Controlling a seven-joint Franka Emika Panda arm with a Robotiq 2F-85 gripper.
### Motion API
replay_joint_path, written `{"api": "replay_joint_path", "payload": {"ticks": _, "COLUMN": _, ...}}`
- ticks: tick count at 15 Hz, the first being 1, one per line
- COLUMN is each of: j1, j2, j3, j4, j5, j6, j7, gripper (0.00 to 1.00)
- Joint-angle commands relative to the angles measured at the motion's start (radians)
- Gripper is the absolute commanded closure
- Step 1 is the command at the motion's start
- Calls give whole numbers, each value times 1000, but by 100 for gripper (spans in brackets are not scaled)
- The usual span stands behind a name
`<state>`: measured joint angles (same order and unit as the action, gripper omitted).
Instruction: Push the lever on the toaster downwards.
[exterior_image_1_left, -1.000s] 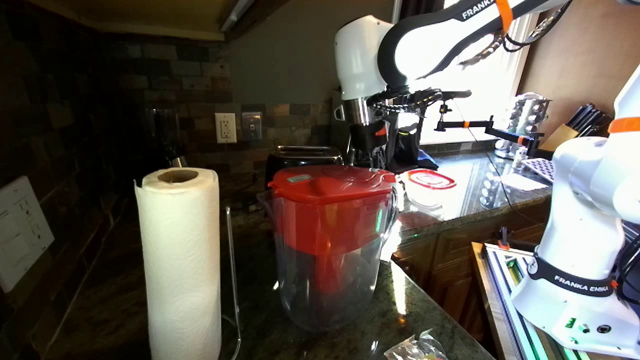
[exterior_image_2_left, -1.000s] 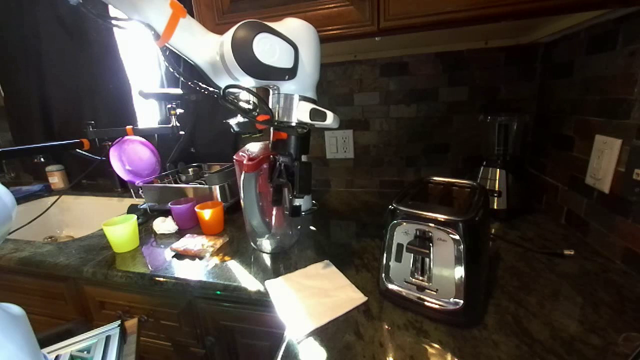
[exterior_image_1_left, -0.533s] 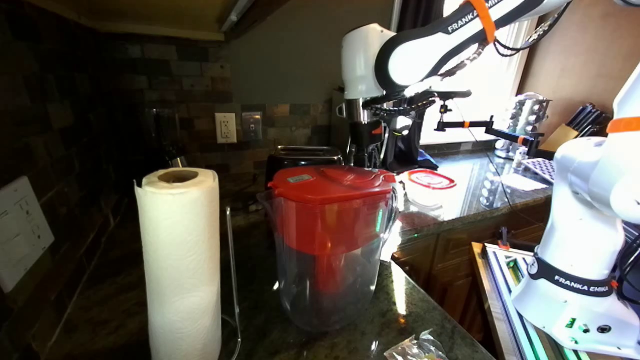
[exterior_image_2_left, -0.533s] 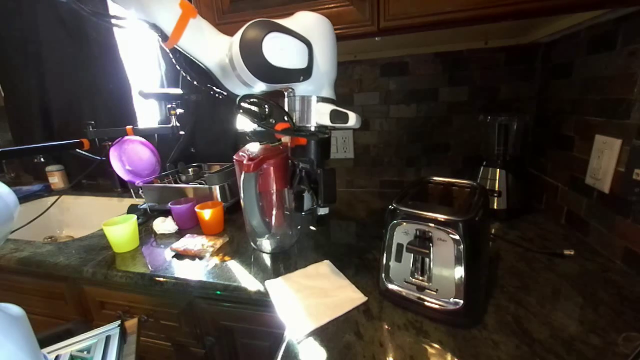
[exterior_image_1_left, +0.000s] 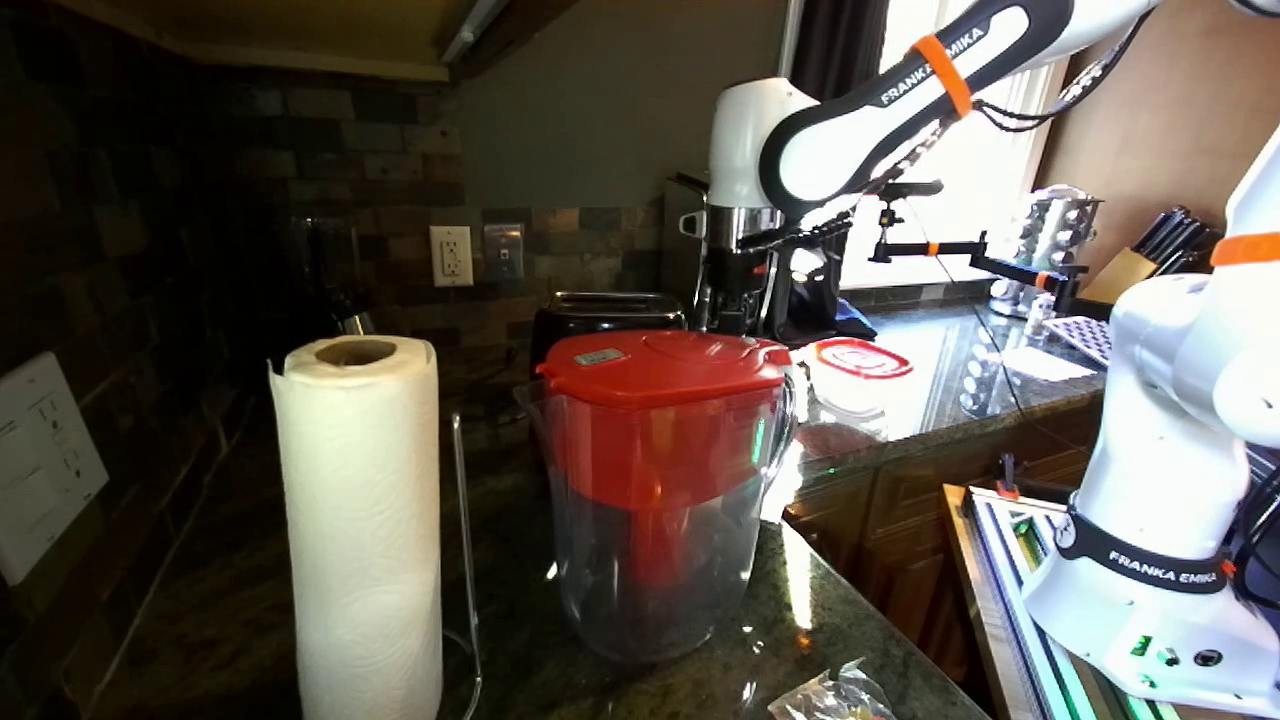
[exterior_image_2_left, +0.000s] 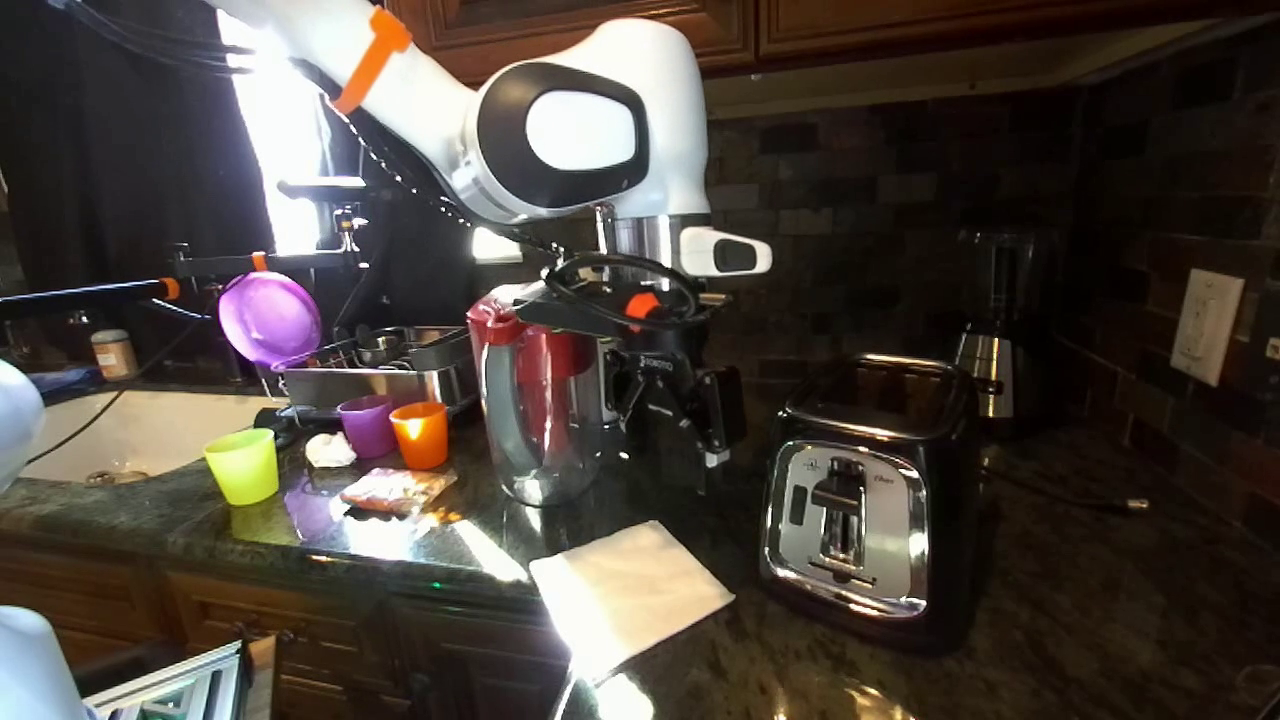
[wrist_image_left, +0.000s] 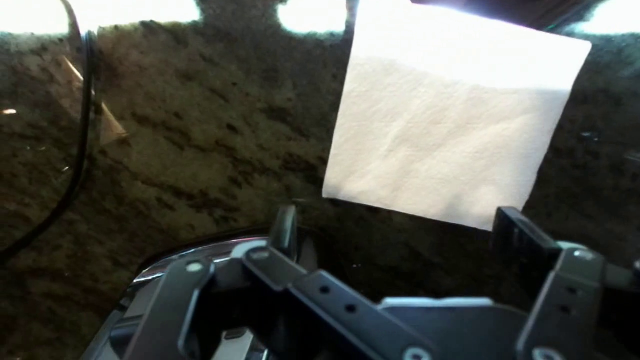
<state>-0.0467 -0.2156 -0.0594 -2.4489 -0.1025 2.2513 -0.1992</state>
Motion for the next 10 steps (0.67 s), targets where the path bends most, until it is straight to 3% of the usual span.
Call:
{"api": "replay_joint_path", "payload": {"ticks": 1, "j1": -24, "j2": -11, "j3": -39, "j4": -47, "j5": -40, "j6": 75, "j7": -93, "gripper": 0}}
{"api": "replay_joint_path", "payload": {"ticks": 9, "j1": -71, "j2": -4, "j3": -93, "j4": -68, "j5": -94, "j6": 111, "j7": -169, "gripper": 0}}
{"api": "replay_joint_path", "payload": {"ticks": 10, "j1": -61, "j2": 1, "j3": -85, "j4": -39, "j5": -70, "j6": 70, "j7": -149, "gripper": 0}}
